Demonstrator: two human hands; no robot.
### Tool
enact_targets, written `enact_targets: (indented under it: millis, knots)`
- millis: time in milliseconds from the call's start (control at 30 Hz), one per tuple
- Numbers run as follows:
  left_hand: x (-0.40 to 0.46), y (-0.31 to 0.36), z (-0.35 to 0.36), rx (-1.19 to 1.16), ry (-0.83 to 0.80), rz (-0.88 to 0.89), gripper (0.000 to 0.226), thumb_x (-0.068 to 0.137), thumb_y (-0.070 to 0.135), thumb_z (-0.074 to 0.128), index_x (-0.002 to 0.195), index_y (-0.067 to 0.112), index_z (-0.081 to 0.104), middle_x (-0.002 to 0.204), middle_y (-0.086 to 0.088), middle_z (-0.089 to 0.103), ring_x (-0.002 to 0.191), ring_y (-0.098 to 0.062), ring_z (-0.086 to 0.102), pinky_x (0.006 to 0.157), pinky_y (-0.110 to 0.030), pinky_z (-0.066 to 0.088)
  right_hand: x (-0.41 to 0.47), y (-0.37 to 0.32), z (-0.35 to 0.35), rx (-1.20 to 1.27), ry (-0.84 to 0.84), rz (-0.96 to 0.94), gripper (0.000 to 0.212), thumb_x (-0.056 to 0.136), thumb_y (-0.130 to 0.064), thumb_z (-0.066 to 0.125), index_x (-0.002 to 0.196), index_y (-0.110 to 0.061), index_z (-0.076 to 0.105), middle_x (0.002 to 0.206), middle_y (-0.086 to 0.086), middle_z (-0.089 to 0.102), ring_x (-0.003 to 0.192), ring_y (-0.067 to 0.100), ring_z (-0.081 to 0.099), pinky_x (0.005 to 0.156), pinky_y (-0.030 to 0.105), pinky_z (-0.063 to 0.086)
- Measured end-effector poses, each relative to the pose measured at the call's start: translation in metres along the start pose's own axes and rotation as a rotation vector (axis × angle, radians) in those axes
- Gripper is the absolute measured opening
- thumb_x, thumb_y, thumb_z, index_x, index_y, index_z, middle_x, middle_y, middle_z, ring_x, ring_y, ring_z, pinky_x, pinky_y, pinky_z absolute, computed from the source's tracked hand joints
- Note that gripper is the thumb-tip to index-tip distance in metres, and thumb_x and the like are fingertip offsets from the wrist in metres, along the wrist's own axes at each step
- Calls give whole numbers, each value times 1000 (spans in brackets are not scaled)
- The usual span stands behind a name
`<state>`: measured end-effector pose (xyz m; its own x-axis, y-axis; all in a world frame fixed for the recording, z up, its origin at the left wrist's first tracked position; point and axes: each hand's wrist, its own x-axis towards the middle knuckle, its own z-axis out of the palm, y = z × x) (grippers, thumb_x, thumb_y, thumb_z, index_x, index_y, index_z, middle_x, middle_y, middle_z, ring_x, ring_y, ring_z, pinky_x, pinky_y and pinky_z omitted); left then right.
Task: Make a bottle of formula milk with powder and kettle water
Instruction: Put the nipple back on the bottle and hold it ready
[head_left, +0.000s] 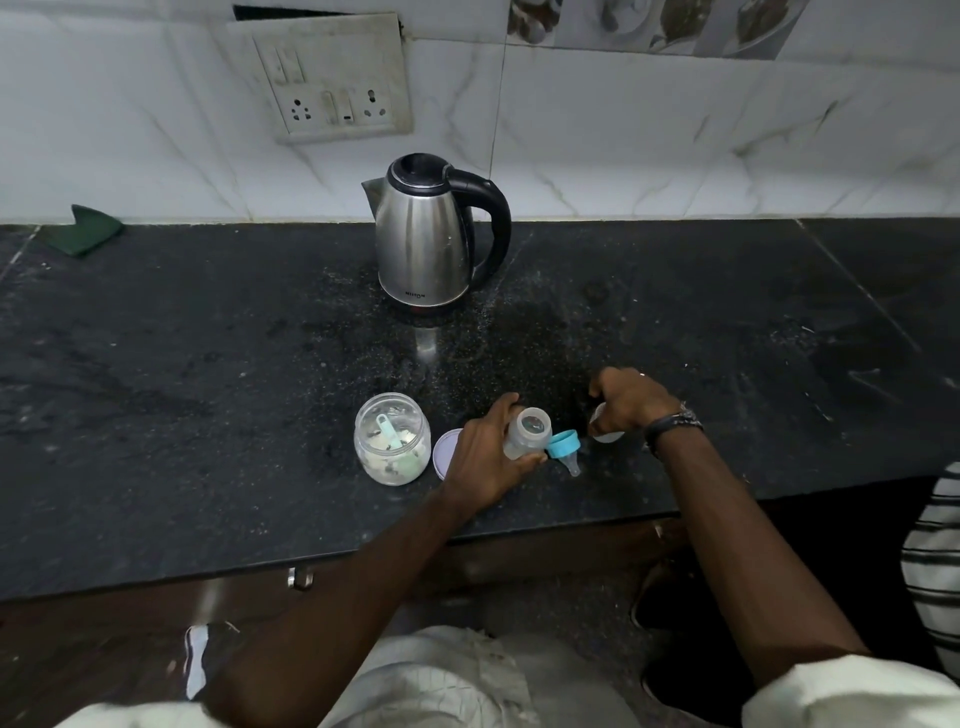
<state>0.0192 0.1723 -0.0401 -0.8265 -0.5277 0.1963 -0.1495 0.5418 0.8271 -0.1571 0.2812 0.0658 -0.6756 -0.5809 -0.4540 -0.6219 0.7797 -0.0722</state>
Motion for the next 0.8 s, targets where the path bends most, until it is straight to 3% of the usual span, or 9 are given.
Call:
enact_targets:
  millis: [267, 567, 800]
  knots:
    - [1, -2, 2, 4, 7, -5, 85, 70, 33, 88, 140, 5, 47, 123, -2, 70, 110, -22, 67, 94, -36, 51, -6, -6, 8, -82, -18, 23, 67, 71, -31, 85, 128, -16, 53, 133, 13, 52, 119, 33, 55, 96, 41, 50]
    - [1, -2, 2, 15, 4, 1, 85, 70, 32, 88, 139, 5, 48, 123, -2, 70, 110, -21, 67, 94, -32, 50, -8, -5, 14, -139, 48, 15, 50, 82, -25, 76, 125, -15, 54, 131, 11, 54, 118, 30, 56, 93, 41, 48]
    - [1, -1, 0, 11, -9, -12, 86, 70, 36, 86, 141, 7, 46, 126, -3, 68, 113, -22, 65, 97, -42, 51, -11, -6, 13, -139, 49, 15, 50, 81, -26, 77, 124, -15, 54, 130, 11, 56, 117, 29, 57, 93, 42, 48]
